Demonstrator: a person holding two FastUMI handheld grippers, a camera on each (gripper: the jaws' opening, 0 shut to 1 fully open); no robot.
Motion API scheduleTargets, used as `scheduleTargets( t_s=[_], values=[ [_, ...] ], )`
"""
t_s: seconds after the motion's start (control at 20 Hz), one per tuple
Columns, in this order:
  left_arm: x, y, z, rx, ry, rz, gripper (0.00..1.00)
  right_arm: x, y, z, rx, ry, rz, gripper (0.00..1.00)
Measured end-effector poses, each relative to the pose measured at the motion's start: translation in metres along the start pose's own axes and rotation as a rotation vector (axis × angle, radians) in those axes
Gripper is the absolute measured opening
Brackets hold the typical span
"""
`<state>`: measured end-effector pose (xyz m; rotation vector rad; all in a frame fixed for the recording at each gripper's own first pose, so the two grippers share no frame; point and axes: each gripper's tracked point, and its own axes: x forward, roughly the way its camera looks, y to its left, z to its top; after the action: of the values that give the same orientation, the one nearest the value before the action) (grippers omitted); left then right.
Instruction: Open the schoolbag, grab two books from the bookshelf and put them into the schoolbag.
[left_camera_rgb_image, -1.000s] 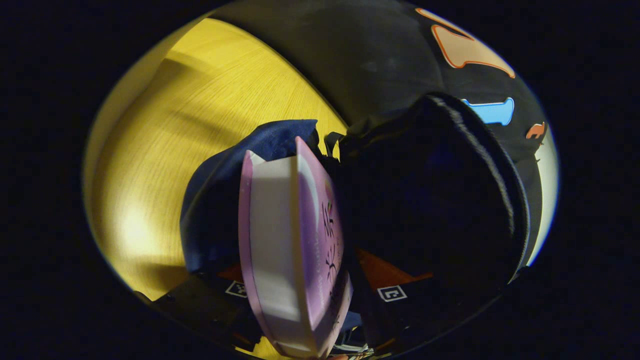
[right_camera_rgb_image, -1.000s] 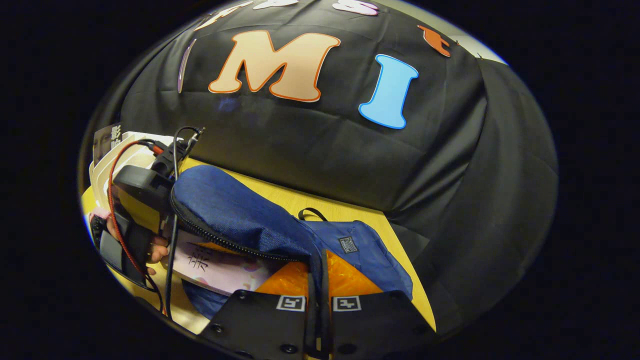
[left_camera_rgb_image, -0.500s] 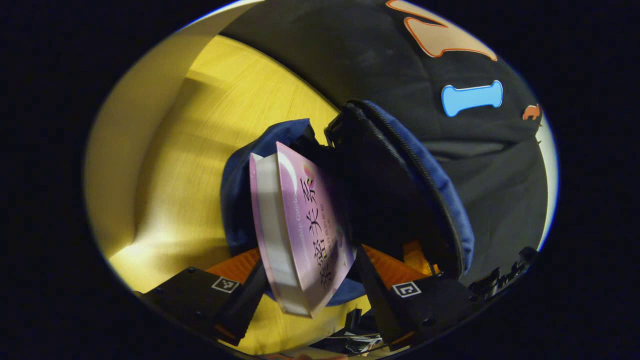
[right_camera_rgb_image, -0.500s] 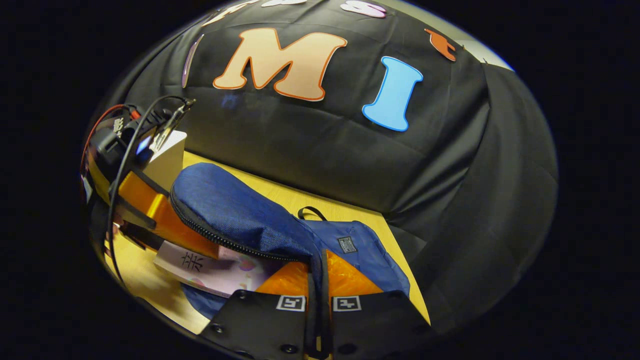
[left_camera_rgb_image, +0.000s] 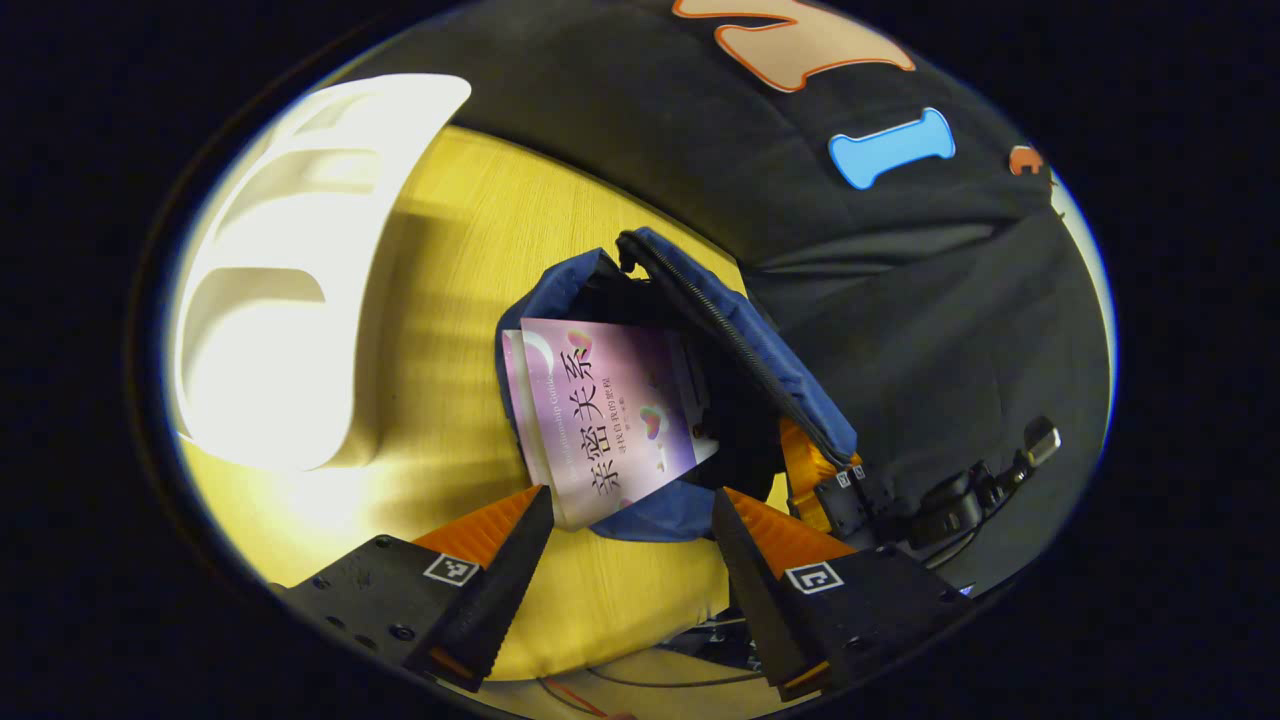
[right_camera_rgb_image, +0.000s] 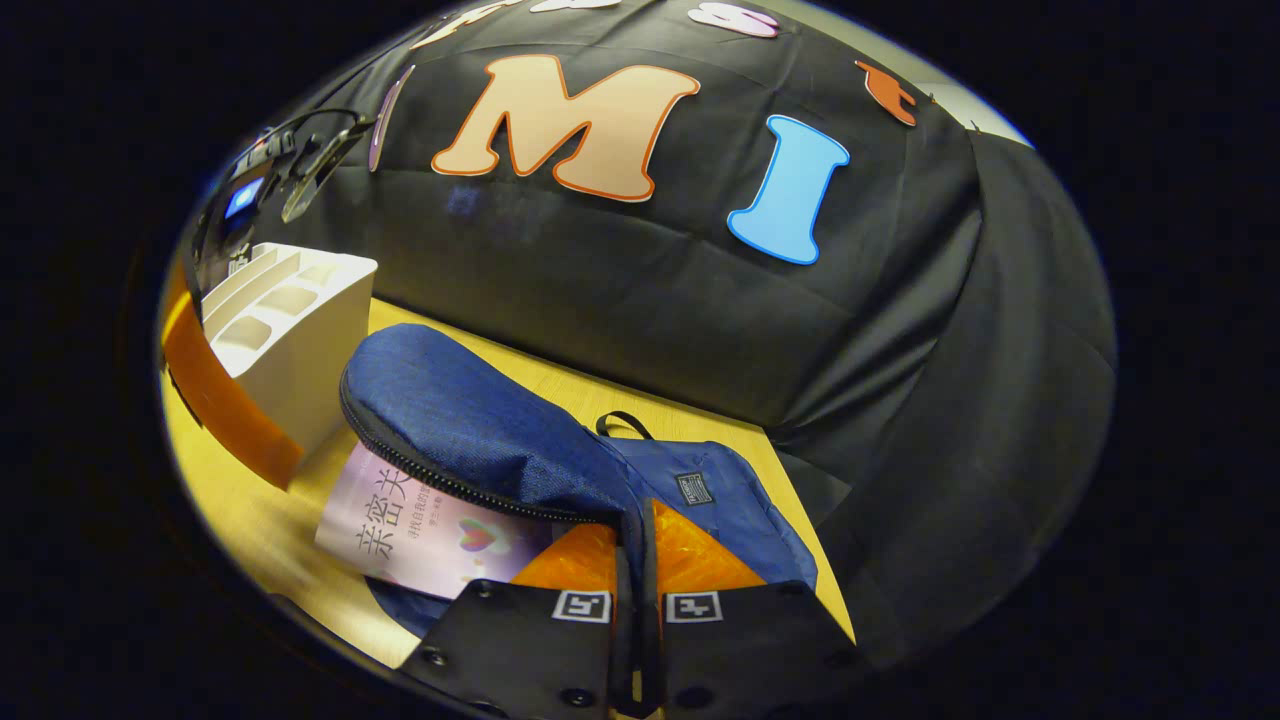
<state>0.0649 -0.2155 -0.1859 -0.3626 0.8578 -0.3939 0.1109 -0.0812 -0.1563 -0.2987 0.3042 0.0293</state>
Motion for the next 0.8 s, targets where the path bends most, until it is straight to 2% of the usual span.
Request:
scheduleTargets(
  t_s=[0.15,0.35,0.8],
  values=[
    [-0.036,0.004,0.004,0.032,-0.008,0.023,0.95,-0.001,0.001,-0.002,-0.007,-0.001,-0.002,0.06],
    [-0.091,0.022,0.019,0.005,-0.039,0.064,0.94,0.000,0.000,-0.003,-0.002,0.001,-0.013,0.06],
    [-0.218,0.089,0.076,-0.069,-0.140,0.243,0.94,0.001,0.002,-0.007,0.003,0.008,-0.036,0.06]
  ],
)
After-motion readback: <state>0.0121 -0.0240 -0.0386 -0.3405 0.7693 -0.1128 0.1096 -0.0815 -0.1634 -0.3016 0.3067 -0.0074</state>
